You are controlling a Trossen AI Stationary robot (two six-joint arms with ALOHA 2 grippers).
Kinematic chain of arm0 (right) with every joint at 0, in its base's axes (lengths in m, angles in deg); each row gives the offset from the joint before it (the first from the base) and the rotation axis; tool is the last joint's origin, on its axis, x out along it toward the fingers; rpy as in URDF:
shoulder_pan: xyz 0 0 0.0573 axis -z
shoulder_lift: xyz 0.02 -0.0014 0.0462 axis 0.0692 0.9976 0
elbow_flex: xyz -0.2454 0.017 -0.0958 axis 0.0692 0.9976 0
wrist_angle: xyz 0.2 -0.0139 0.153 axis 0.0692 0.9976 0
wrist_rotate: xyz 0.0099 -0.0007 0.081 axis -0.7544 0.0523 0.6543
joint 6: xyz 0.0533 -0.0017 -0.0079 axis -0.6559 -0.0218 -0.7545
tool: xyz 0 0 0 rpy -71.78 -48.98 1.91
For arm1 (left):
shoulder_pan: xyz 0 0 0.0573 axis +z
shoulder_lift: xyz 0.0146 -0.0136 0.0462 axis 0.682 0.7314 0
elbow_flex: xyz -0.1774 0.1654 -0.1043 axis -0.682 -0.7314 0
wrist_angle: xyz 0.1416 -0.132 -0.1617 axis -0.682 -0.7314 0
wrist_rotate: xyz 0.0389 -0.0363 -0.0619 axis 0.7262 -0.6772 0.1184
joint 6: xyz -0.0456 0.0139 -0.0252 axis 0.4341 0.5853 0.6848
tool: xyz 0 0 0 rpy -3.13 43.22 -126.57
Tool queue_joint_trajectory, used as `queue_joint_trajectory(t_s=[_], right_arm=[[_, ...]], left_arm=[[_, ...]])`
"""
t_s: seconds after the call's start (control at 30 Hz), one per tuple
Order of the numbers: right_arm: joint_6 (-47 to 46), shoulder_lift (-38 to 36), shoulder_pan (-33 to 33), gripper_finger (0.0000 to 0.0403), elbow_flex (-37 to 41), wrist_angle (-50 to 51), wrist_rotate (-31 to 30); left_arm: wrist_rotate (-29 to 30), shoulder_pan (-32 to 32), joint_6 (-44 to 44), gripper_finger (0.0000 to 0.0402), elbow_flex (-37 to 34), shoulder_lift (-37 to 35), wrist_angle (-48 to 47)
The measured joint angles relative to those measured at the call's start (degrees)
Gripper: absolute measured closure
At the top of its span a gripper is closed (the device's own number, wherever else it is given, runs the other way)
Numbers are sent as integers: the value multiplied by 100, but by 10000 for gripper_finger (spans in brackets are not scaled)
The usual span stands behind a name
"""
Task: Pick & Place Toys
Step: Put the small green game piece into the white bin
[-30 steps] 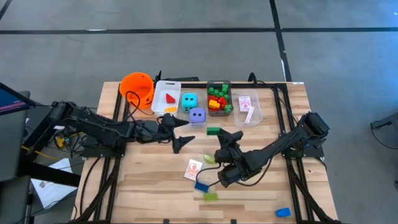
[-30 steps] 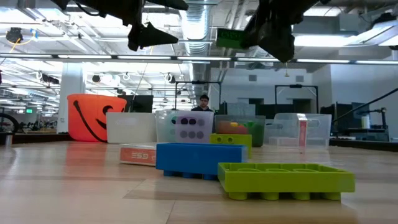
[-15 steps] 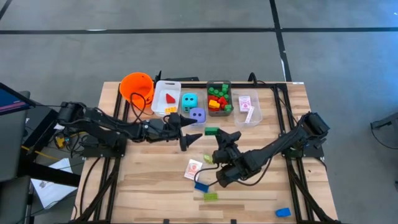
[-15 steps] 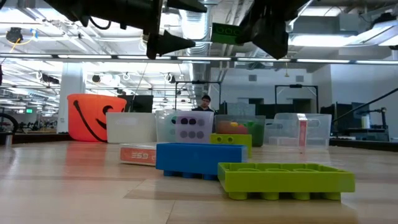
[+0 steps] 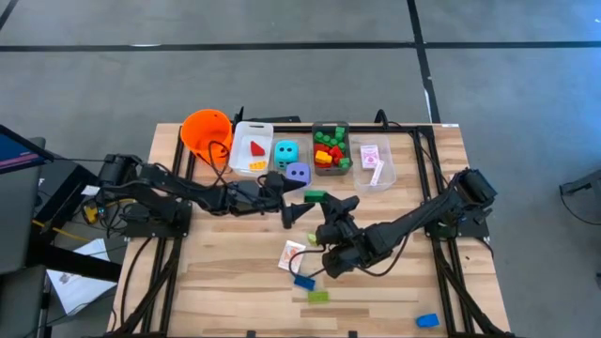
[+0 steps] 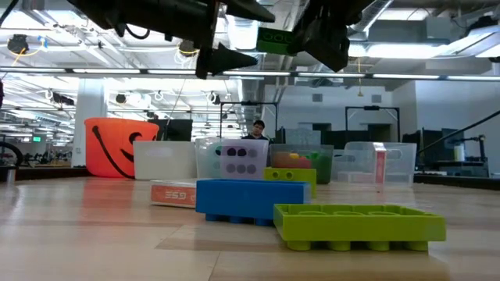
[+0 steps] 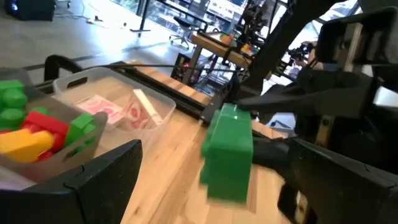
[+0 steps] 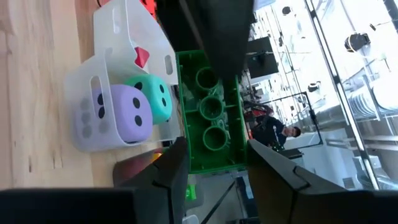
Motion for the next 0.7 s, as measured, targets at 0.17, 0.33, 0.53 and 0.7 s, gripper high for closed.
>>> queue_joint_trajectory(t_s=[0.17,0.33,0.53,0.7], right_arm=[[132,2,-2,269,-1,-195,26],[108,2,-4,269,0,-198,27],[60,2,-4,269,0,-217,26],[44,2,-4,269,0,-217,28]], left_arm=[[-55,37,-9,5,236,222,9],[-48,80,-15,22,248,227,-51],[-44,107,-22,86,250,224,-195],[-48,107,-39,156,250,219,-325]])
